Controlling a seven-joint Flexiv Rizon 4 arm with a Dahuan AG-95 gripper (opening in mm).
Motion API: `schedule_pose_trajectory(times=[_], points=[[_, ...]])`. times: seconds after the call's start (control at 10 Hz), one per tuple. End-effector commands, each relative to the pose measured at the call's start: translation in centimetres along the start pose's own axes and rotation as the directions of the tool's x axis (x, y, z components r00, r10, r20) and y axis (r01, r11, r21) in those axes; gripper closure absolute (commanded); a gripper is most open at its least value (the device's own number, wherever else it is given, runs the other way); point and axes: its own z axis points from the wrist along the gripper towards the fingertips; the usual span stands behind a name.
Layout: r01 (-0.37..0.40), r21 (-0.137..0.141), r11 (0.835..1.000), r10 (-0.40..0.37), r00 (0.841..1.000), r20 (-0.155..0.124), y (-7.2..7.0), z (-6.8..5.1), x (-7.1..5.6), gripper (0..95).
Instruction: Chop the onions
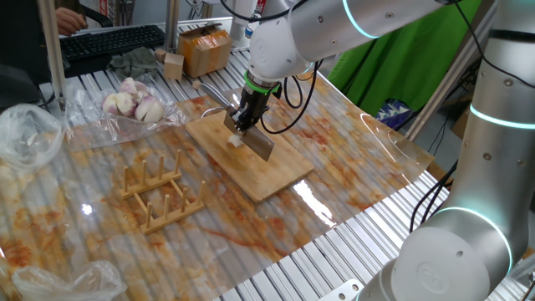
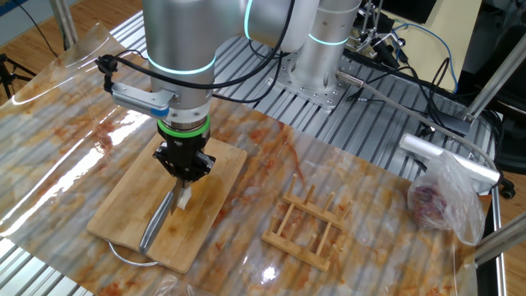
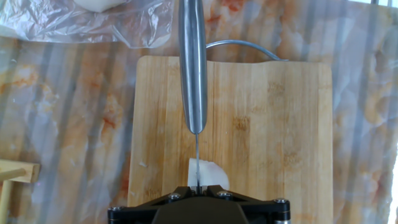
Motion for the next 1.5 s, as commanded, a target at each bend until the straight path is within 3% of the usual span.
schedule_pose_trajectory(times=[0.1,1.0,1.3,1.5], points=[[-0.001,-0.002,1.0,0.001,1.0,0.0,0.0,0.2,0.0,95.0],[-0.004,-0.012,1.0,0.004,1.0,0.003,0.0,1.4,0.3,95.0],[-0.002,-0.013,1.0,0.002,1.0,-0.01,-0.1,1.3,0.2,95.0],[0.003,-0.014,1.0,-0.004,0.999,-0.038,-0.1,-0.3,-0.1,95.0]])
